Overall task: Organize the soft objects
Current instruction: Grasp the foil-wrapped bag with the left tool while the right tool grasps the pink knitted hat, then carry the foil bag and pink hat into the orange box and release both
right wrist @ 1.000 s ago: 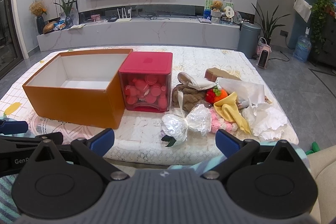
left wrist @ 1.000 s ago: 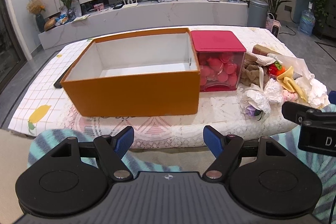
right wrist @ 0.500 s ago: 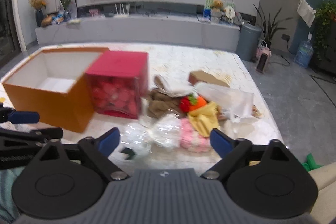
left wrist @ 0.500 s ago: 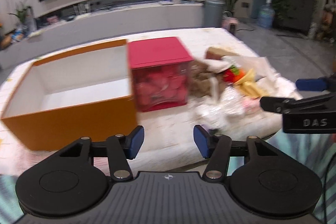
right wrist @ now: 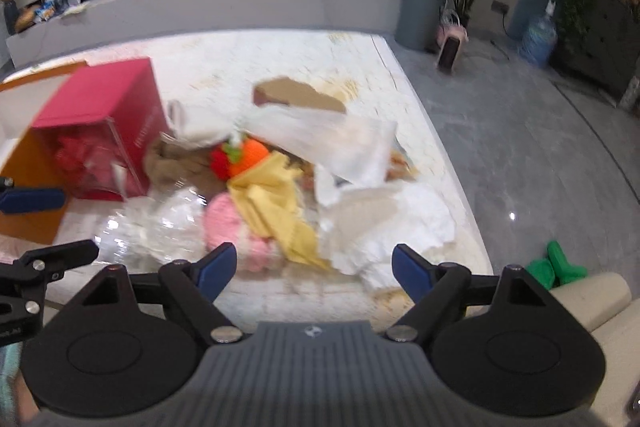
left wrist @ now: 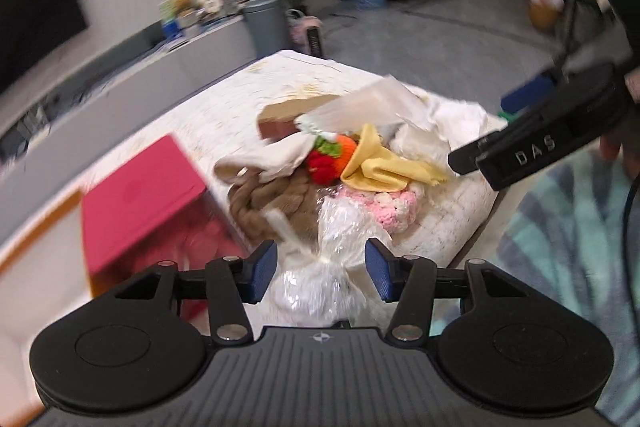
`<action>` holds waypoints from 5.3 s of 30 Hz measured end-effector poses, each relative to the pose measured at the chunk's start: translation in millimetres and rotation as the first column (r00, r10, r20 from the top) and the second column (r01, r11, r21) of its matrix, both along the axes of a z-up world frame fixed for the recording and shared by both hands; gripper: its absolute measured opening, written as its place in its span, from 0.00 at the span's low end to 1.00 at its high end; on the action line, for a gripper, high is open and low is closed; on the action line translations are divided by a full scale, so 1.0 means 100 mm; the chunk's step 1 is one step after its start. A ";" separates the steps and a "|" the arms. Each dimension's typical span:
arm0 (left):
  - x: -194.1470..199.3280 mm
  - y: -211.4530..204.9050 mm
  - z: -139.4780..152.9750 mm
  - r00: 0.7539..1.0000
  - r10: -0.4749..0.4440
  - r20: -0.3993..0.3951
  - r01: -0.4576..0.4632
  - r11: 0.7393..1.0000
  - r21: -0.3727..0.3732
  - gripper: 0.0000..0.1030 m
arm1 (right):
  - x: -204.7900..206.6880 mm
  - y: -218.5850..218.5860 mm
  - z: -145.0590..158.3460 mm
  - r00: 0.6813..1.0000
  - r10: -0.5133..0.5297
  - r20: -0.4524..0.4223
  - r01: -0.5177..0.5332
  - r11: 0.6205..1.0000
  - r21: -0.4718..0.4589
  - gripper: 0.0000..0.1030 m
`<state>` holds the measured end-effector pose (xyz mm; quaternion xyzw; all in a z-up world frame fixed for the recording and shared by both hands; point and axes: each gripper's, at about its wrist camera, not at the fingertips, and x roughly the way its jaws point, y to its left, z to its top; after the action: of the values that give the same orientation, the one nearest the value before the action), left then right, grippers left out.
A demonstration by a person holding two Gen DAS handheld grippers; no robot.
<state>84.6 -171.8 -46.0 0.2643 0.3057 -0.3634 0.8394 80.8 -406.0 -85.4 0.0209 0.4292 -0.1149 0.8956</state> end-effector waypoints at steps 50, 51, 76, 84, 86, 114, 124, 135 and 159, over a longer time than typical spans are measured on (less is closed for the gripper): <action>0.23 0.19 -0.41 0.987 0.134 -0.085 -0.123 0.986 0.116 0.74 | 0.88 0.67 -0.63 0.891 0.379 -0.249 -0.396 0.918 -0.021 0.49; 0.23 0.20 -0.42 0.988 0.128 -0.089 -0.116 0.985 0.127 0.77 | 0.90 0.68 -0.65 0.888 0.378 -0.261 -0.399 0.917 -0.031 0.49; 0.09 0.33 -0.13 0.974 0.226 -0.036 -0.224 0.974 0.035 0.49 | 0.72 0.49 -0.15 0.924 0.380 -0.032 -0.368 0.911 0.185 0.05; -0.02 0.47 0.10 0.966 0.254 -0.045 -0.254 0.967 -0.010 0.49 | 0.56 0.51 0.13 0.937 0.338 0.091 -0.349 0.883 0.314 0.05; -0.05 0.51 0.17 0.965 0.260 -0.045 -0.261 0.965 -0.025 0.48 | 0.54 0.56 0.20 0.936 0.338 0.102 -0.353 0.886 0.300 0.05; 0.91 2.00 1.20 0.827 0.561 -0.043 -0.562 0.822 -0.093 0.48 | 0.87 2.30 1.35 0.739 0.577 0.348 -0.662 0.716 0.222 0.05; 1.64 2.31 0.39 0.760 0.623 -0.185 -0.606 0.782 0.145 0.48 | 1.72 2.89 0.56 0.774 0.605 0.188 -0.632 0.717 0.294 0.05; 1.87 2.64 -0.06 0.709 0.649 -0.276 -0.605 0.761 0.235 0.49 | 2.05 3.21 -0.10 0.774 0.630 0.067 -0.588 0.676 0.444 0.05; 1.77 2.79 0.19 0.699 0.679 -0.225 -0.653 0.734 0.189 0.69 | 2.17 3.40 -0.24 0.805 0.591 0.060 -0.530 0.669 0.521 0.28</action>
<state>261.8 107.1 -26.7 0.1211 0.5122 -0.0535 0.8486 297.3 -66.3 -109.5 0.1192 0.4792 0.2836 0.8220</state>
